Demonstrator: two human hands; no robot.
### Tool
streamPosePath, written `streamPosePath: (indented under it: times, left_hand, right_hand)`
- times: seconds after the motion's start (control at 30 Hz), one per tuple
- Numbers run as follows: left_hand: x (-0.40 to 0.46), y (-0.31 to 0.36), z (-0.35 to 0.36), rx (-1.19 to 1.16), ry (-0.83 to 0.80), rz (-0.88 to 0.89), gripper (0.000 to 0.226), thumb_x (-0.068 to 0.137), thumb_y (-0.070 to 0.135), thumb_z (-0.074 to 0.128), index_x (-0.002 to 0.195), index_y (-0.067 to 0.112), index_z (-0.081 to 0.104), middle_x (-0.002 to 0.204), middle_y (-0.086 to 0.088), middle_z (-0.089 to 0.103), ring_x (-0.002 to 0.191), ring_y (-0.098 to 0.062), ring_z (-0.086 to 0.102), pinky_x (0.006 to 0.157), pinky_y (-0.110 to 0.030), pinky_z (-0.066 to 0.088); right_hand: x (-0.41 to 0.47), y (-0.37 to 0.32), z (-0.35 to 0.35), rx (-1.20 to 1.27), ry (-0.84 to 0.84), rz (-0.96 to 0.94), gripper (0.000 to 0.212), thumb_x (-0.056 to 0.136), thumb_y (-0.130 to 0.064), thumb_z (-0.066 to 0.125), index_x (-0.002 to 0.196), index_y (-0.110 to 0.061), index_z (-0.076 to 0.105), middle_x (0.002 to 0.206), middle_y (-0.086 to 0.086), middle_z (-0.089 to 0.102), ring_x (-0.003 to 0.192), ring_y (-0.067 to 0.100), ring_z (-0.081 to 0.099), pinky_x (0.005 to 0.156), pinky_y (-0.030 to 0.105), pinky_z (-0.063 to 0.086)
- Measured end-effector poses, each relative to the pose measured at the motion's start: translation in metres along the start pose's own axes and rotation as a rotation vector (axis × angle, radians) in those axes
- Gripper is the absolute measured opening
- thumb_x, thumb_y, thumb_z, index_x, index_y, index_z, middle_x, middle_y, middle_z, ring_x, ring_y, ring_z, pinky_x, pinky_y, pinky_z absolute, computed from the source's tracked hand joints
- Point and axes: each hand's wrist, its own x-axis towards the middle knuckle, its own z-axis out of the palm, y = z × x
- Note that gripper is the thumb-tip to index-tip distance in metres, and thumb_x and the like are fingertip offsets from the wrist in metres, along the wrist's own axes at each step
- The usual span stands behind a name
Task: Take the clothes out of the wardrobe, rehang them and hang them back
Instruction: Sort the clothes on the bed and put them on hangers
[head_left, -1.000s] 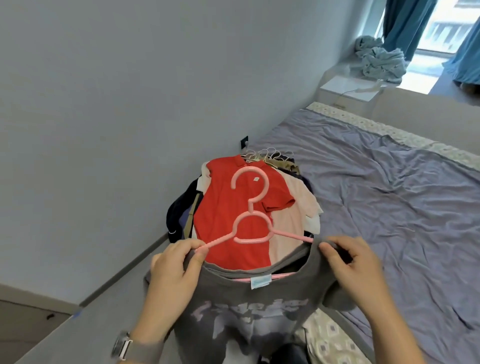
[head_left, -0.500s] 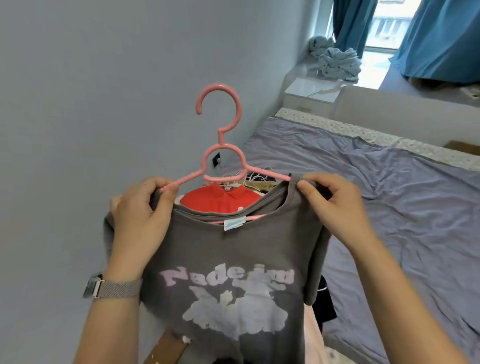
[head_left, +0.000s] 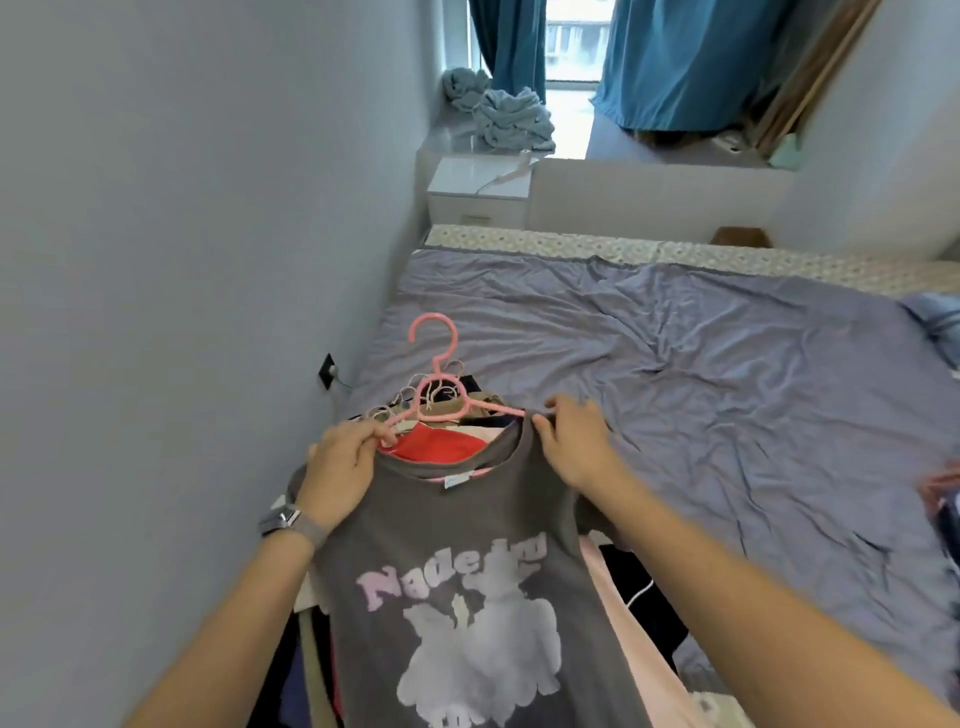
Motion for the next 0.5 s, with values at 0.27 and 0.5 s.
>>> streamPosePath:
  times: [0.27, 0.5]
  left_hand:
    - [0.070, -0.040, 0.064, 0.287, -0.182, -0.102, 0.047, 0.084, 0.013, 0.054, 0.130, 0.017, 0.053, 0.130, -0.019, 0.047, 0.117, -0.037, 0.045, 0.098, -0.042, 0.041]
    - [0.005, 0.019, 0.124, 0.316, -0.489, -0.032, 0.056, 0.083, 0.023, 0.054, 0.138, 0.027, 0.042, 0.141, 0.001, 0.044, 0.129, -0.022, 0.040, 0.100, -0.039, 0.040]
  right_hand:
    - [0.004, -0.002, 0.043, -0.239, -0.337, -0.014, 0.059, 0.094, -0.015, 0.045, 0.147, -0.002, 0.023, 0.151, 0.017, 0.028, 0.140, 0.030, 0.024, 0.116, 0.031, 0.014]
    - [-0.079, 0.082, 0.073, -0.046, -0.442, 0.237, 0.043, 0.087, -0.018, 0.050, 0.128, -0.008, 0.052, 0.129, 0.013, 0.055, 0.118, 0.031, 0.049, 0.088, 0.028, 0.037]
